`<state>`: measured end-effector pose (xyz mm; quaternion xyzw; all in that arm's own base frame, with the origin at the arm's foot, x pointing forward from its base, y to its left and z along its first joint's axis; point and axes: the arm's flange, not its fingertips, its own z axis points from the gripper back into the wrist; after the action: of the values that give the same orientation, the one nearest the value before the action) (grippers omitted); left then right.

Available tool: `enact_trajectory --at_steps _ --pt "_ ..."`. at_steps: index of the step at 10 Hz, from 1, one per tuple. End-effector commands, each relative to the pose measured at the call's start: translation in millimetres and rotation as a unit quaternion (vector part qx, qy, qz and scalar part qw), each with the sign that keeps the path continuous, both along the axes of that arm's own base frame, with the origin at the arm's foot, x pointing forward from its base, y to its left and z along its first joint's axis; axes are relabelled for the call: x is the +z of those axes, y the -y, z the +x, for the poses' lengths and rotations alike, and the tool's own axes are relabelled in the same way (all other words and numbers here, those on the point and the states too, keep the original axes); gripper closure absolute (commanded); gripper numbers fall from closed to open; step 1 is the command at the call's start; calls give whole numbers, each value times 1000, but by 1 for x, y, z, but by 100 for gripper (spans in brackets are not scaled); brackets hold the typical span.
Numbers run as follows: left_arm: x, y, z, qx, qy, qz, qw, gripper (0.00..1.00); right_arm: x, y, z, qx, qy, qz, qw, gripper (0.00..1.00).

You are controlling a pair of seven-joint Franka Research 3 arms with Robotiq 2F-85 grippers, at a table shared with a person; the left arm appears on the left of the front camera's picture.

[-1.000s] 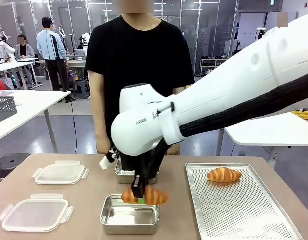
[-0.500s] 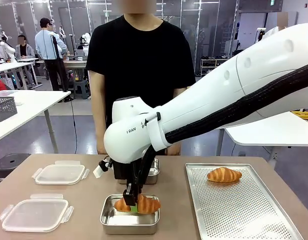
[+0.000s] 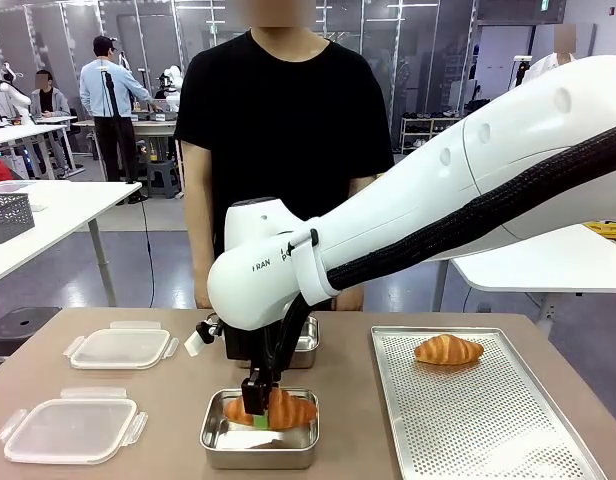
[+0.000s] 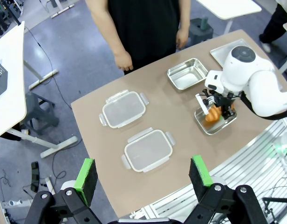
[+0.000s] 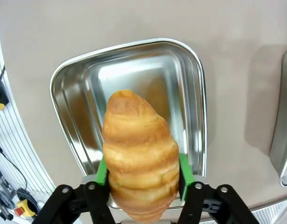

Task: Place the bread into the airtight container.
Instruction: Pick up a Butter Roll and place it into an empty Airtight Container.

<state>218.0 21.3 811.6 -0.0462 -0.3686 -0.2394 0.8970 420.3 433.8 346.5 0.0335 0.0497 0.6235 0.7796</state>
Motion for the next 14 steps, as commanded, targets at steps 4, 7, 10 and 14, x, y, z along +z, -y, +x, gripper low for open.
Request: enact_trajectory --at_steps 4,7,10,14 --pt "1 1 0 0 1 1 1000 0 5 7 -4 4 4 20 1000 0" --pt "1 1 0 0 1 1 1000 0 2 0 0 1 3 3 1000 0" --pt "1 1 0 0 1 1 1000 0 2 0 0 1 3 3 1000 0" --pt "1 1 0 0 1 1 1000 0 2 0 0 1 3 3 1000 0"
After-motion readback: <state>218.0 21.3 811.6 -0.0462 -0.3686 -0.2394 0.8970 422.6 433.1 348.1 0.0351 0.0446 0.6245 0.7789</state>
